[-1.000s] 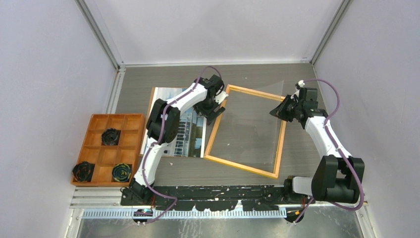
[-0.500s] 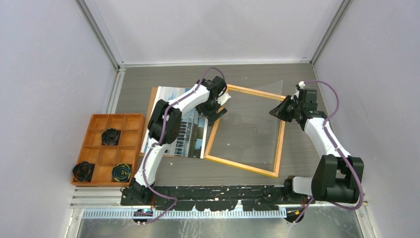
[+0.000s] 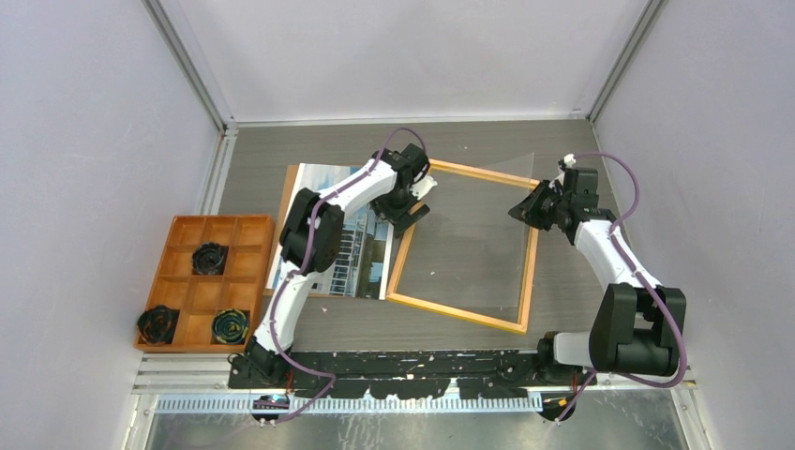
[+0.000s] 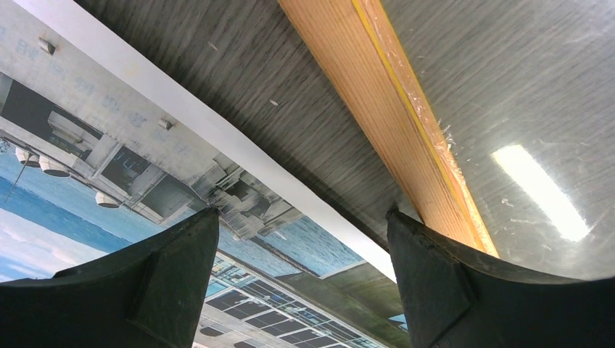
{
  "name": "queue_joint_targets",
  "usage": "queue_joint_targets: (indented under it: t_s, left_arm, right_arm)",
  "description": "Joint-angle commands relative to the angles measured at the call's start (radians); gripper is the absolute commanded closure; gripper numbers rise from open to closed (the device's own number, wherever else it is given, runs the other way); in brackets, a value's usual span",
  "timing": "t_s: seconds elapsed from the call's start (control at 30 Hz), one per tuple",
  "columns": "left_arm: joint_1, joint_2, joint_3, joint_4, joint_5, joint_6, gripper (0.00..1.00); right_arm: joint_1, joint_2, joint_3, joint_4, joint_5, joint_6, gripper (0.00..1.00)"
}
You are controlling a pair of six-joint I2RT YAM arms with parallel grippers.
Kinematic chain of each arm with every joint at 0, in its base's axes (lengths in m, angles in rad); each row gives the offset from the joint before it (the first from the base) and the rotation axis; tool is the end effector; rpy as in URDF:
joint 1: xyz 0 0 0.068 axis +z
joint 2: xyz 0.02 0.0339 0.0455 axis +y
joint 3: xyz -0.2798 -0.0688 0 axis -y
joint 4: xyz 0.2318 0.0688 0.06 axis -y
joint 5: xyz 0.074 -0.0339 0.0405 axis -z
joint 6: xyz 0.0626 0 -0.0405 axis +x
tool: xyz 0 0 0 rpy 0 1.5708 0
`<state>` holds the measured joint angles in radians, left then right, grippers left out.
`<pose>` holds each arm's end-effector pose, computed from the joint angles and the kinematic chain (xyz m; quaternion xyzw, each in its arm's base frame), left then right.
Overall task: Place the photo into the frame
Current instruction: Place the photo frame item in the photo frame.
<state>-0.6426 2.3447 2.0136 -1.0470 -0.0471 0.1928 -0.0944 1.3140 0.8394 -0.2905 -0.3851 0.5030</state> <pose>0.3864 -0.2855 0.1610 0.4016 0.9105 0.0014 0.0990 0.2787 -0.0028 0.2401 0.1940 0.8850 0.2505 0.3411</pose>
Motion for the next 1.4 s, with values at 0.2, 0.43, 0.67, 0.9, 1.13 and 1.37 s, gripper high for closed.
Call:
queue_joint_targets:
  t_s: [0.2,0.43,0.67,0.9,1.13,1.37]
  left_arm:
    - [-0.005,-0.085,-0.038,0.051,-0.011,0.028,0.13]
    - [0.024,-0.12,-0.049,0.052,-0.005,0.024,0.11]
    - [0.061,-0.132,-0.021,0.023,-0.007,0.01,0.09]
    - [0.094,-0.133,-0.003,0.016,0.011,0.001,0.08]
    - [0.105,-0.142,-0.025,0.026,0.008,0.006,0.08]
    - [0.133,-0.156,0.0,0.005,0.033,0.006,0.07]
  right_arm:
    - [0.001,0.056,0.036,0.006,0.053,0.019,0.56]
    - [0.001,0.105,0.035,-0.008,0.104,0.008,0.4]
    - [0.004,0.122,0.069,-0.059,0.201,-0.006,0.11]
    - [0.007,0.137,0.087,-0.092,0.245,-0.016,0.0]
    - [0.007,0.134,0.108,-0.118,0.299,-0.006,0.0]
    - [0.022,0.065,0.135,-0.115,0.295,0.047,0.0]
